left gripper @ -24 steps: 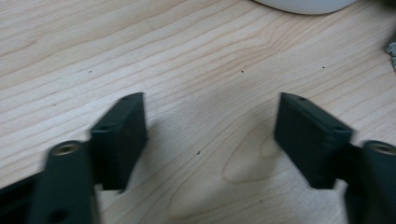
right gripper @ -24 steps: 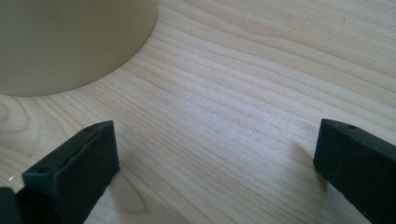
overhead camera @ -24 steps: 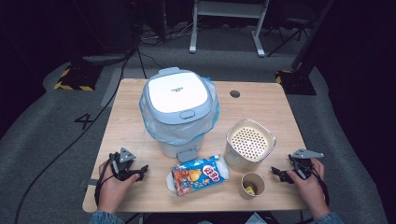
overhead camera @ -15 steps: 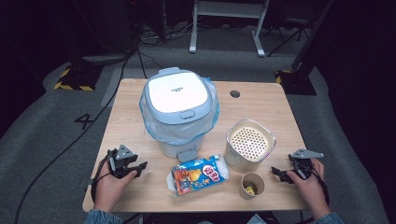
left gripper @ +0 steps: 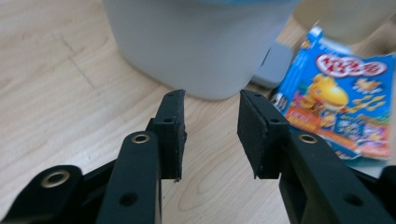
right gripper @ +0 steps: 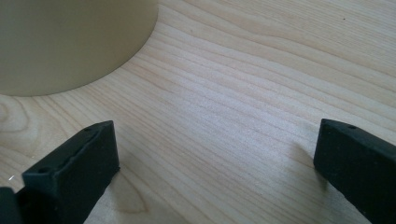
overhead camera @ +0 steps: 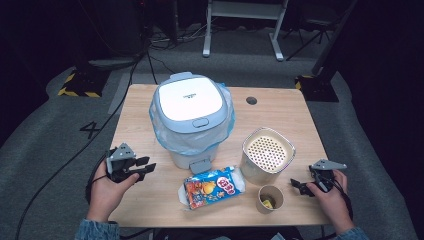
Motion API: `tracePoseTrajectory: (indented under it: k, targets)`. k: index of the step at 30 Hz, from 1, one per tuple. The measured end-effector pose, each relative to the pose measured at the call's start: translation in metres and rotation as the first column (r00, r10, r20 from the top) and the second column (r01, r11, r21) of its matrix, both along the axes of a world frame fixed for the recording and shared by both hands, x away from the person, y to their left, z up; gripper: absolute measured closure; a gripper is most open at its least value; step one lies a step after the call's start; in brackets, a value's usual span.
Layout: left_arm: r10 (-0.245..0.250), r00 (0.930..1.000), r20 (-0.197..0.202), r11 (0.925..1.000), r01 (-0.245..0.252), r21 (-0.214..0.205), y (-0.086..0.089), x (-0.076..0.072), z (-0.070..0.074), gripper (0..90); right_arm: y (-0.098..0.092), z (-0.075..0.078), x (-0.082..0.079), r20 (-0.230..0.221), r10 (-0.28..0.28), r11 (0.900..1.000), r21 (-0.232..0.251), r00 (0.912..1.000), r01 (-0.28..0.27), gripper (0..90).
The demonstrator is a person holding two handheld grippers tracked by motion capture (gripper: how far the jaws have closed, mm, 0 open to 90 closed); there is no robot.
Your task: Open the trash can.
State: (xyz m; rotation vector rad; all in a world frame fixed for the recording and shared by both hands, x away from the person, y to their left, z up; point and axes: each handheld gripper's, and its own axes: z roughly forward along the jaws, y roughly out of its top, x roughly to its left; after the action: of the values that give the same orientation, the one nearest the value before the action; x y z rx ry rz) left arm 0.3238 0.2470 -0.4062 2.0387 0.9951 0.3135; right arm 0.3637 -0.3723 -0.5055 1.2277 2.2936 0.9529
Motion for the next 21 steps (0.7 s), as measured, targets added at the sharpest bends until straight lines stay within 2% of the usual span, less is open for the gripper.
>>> tracePoseTrajectory:
  k: [4, 6, 7, 8, 14, 16, 20, 21]
  targets:
    - [-0.038, 0.999, 0.024, 0.9983, 0.039, -0.043, 0.0, 0.001, 0.017, 69.2, 0.0, 0.0, 0.0, 0.0, 0.0, 1.0, 0.0, 1.0, 0.0, 0.1]
    - [-0.074, 0.9963, 0.043, 0.9963, 0.076, -0.04, -0.004, 0.002, 0.031, 73.6, 0.0, 0.0, 0.0, 0.0, 0.0, 1.0, 0.0, 1.0, 0.0, 0.1]
    - [-0.074, 0.9963, 0.043, 0.9963, 0.076, -0.04, -0.004, 0.002, 0.031, 78.0, 0.0, 0.0, 0.0, 0.0, 0.0, 1.0, 0.0, 1.0, 0.0, 0.1]
    - [-0.086, 0.9951, 0.048, 0.9951, 0.088, -0.044, -0.006, 0.003, 0.036, 78.0, 0.0, 0.0, 0.0, 0.0, 0.0, 1.0, 0.001, 1.0, 0.0, 0.1]
    - [-0.156, 0.982, 0.107, 0.9853, 0.162, -0.054, -0.016, 0.006, 0.063, 88.8, 0.0, 0.0, 0.0, 0.0, 0.0, 1.0, 0.0, 1.0, 0.0, 0.1]
    - [-0.172, 0.978, 0.119, 0.9807, 0.181, -0.073, -0.019, 0.008, 0.071, 89.9, 0.0, 0.0, 0.0, 0.001, 0.0, 1.0, 0.0, 1.0, 0.0, 0.1]
    - [-0.186, 0.9714, 0.148, 0.9782, 0.197, -0.065, -0.023, 0.01, 0.086, 90.0, 0.0, 0.0, 0.0, 0.0, 0.0, 1.0, 0.001, 1.0, 0.0, 0.1]
    - [-0.19, 0.9697, 0.153, 0.9763, 0.203, -0.074, -0.024, 0.01, 0.089, 90.0, 0.0, 0.0, 0.0, 0.0, 0.0, 1.0, 0.001, 1.0, 0.0, 0.1]
